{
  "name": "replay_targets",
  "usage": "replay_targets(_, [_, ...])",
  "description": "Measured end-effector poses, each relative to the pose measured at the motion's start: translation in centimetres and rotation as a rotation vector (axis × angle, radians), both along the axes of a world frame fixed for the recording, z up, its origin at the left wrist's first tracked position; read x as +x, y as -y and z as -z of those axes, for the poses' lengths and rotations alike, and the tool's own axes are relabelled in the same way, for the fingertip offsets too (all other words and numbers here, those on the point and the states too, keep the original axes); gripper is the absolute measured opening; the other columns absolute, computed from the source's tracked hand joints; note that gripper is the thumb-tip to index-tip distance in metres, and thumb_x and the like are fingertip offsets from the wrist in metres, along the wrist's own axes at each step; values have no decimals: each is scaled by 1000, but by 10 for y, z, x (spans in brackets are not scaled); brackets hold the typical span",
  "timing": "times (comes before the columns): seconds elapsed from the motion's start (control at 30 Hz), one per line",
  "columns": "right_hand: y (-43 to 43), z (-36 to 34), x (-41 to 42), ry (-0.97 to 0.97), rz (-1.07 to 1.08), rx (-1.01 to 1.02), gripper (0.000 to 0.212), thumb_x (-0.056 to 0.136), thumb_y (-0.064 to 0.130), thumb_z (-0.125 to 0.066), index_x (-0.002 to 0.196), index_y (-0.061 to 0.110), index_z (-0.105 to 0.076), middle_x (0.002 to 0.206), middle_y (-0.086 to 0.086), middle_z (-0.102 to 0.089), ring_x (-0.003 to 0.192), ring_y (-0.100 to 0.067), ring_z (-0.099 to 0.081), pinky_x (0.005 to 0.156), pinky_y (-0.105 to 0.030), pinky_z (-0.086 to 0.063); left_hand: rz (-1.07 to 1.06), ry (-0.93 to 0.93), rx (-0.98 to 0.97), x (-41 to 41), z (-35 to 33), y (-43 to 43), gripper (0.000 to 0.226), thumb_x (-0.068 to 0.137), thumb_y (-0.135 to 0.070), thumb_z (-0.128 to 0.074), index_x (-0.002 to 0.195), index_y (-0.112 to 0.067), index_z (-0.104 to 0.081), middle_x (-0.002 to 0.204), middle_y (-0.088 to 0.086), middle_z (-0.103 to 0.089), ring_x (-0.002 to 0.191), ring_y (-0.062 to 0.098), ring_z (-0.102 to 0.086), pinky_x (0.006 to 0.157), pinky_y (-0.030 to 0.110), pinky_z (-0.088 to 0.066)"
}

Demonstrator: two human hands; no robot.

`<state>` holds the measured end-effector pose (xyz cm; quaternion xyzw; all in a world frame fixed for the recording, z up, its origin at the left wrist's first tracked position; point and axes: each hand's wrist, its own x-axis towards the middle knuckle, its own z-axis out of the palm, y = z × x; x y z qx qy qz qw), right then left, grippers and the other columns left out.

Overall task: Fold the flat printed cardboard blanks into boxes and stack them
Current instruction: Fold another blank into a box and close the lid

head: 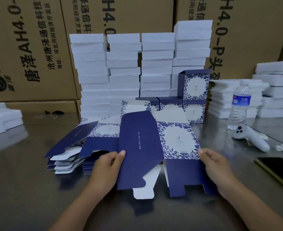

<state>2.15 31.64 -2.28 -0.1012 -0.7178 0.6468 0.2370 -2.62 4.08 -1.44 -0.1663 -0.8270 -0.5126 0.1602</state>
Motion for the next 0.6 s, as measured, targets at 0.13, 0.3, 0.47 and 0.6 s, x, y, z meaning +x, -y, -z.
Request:
replay_targets(0.13, [3,-3,2,7,-15,9,27,96,18,-51,80,1,-64,66,1,-69,55,-6,-60,51,-16,-44,-9,19,35,-4,0,5,44,98,-28,-47,59,-11,-36,48,-8,-36,45,5,-30,46,17,-26])
replay_targets(0.3, [5,-9,7,1,-5,37,52,94,35,-52,80,-15,-49,74,-9,-49,71,-16,-42,68,-30,-30,97,147,68,-2,0,8,46,98,-30,-45,66,3,-48,60,2,-53,55,12,-47,52,18,-36])
replay_targets(0.47, [2,-12,10,23,19,8,47,96,32,-49,85,-13,-53,76,-14,-52,77,-17,-41,72,-30,-31,166,209,161,2,0,3,53,97,-33,-45,75,14,-52,70,16,-58,65,21,-51,63,27,-39])
replay_targets(0.6, [4,-11,9,18,-3,-8,47,96,29,-50,95,-17,-54,85,-23,-68,77,-17,-51,72,-31,-39,140,307,361,4,-2,0,50,97,-39,-43,71,-7,-71,74,9,-73,64,15,-67,55,19,-48])
